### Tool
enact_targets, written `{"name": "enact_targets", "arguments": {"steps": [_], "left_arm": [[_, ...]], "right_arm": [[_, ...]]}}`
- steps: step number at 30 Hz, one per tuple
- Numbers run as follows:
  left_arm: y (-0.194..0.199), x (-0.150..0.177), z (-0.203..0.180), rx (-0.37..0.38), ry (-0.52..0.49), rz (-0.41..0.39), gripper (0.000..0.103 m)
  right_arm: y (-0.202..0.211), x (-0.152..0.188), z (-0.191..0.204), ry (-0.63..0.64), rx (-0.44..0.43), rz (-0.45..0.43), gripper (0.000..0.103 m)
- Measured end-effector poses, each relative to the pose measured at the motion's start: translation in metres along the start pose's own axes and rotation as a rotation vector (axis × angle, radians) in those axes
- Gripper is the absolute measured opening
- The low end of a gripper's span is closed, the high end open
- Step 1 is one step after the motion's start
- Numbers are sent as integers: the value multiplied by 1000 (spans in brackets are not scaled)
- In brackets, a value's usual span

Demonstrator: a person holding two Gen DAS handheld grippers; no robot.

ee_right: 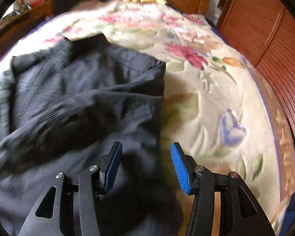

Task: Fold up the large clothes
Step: 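Withdraw the open right tool over the folded jacket, then move both tools to the jacket hem and close on it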

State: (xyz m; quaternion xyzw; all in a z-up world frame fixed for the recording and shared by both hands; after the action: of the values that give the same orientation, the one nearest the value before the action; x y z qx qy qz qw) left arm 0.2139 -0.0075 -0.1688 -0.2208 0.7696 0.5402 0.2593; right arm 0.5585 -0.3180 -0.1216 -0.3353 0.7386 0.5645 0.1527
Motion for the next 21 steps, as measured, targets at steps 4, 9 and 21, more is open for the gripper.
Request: {"name": "enact_targets", "arguments": {"steps": [4, 9, 21], "left_arm": [[11, 4, 5, -49, -11, 8, 30], [34, 12, 22, -81, -2, 1, 30], [92, 40, 81, -174, 95, -4, 31]], "right_arm": [[55, 51, 11, 39, -27, -61, 53], [115, 126, 34, 96, -45, -78, 53], [202, 239, 60, 43, -81, -110, 53]]}}
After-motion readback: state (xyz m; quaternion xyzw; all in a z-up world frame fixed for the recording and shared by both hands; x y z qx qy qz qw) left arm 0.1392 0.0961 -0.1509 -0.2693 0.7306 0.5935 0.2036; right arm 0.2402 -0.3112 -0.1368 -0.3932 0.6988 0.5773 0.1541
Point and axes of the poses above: each gripper's, at about its wrist camera, not at the fingertips, and y roughly against the way its jaws point, z to its left, x to its underside, the point moved 3 cm from there along -y, roughly the way its jaws point, and after that the axes turned 11 degrees about y, right-handed, at the moved point
